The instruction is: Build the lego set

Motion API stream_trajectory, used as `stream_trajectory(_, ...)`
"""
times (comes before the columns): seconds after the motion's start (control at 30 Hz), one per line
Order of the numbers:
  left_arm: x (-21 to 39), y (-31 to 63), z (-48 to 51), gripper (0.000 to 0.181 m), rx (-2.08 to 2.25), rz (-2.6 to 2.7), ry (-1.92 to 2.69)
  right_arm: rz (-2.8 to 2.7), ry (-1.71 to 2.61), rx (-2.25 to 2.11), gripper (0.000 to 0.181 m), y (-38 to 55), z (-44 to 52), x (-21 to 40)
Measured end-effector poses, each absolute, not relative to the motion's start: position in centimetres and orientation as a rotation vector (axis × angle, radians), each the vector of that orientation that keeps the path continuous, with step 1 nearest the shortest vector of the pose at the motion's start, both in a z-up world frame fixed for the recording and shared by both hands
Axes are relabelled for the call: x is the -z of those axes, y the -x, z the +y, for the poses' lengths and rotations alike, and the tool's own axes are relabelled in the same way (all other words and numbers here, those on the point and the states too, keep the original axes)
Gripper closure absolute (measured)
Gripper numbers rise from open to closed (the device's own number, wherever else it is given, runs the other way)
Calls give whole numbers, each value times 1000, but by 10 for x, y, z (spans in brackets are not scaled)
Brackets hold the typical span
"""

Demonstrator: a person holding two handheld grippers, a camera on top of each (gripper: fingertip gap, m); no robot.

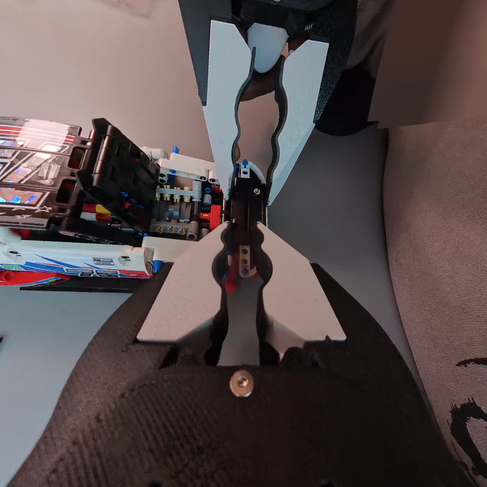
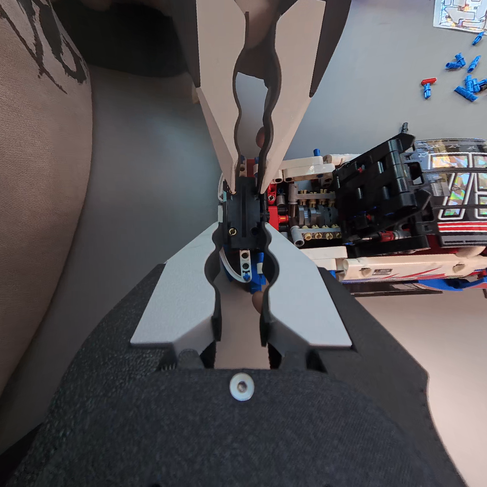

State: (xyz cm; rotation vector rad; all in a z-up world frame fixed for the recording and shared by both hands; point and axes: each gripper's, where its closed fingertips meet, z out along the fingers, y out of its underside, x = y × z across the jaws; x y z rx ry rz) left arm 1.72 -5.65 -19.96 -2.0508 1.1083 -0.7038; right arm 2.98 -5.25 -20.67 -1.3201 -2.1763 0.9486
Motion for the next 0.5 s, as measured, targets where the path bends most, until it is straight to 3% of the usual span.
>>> stream_trajectory(0.27,199,-16,-58,169,689,1106,2069,-2158,1324,-977,157,-29,-53,207)
stream_trajectory(0.33,197,-17,-61,157,731,1099,2075,-2152,1327,-989,157,-29,-52,206)
stream_trajectory(0.5,201,-16,-60,157,706,1102,2106,-2150,1322,-985,157,-29,-53,206)
